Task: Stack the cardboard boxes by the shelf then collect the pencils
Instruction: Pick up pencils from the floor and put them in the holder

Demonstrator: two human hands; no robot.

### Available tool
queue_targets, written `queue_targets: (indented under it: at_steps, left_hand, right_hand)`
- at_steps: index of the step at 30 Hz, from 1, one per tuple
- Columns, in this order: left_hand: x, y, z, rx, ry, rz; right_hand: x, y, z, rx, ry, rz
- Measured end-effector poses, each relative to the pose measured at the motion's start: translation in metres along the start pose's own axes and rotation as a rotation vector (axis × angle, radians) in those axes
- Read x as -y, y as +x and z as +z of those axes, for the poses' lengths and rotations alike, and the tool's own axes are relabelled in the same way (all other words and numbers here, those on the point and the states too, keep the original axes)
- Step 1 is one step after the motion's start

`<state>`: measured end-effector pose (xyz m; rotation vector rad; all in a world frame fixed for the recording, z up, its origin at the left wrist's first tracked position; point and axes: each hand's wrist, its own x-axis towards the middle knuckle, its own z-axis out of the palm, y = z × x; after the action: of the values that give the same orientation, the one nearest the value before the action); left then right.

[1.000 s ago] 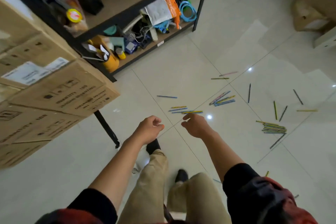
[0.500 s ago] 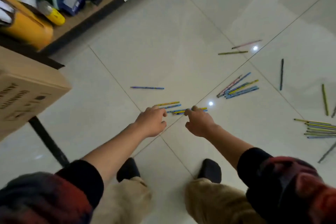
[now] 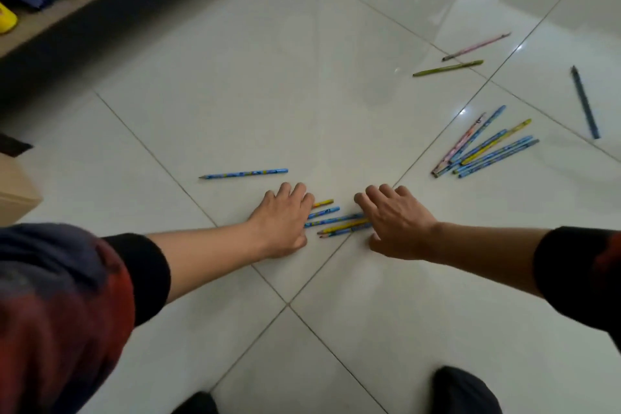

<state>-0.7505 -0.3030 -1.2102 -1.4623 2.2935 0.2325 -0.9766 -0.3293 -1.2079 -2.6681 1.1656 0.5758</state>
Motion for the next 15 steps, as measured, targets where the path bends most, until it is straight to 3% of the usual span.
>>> queue_targets:
  at_steps: [5,10,15]
  left_hand:
    - [-0.007,0.028,-0.016,0.093,-0.038,-0.100]
    - [-0.009,0.026,-0.002,0.180,-0.032,-0.187]
    - [-0.007,0.009,0.002,0.209,0.117,-0.224]
  right_hand:
    - [-0.011,0.007,-0.013,0.068,0.047,0.035]
    - [-0.008,0.007,-0.009,0.030,-0.004,0.007]
    - [-0.004,0.007,-0.008,0.066,-0.080,-0.023]
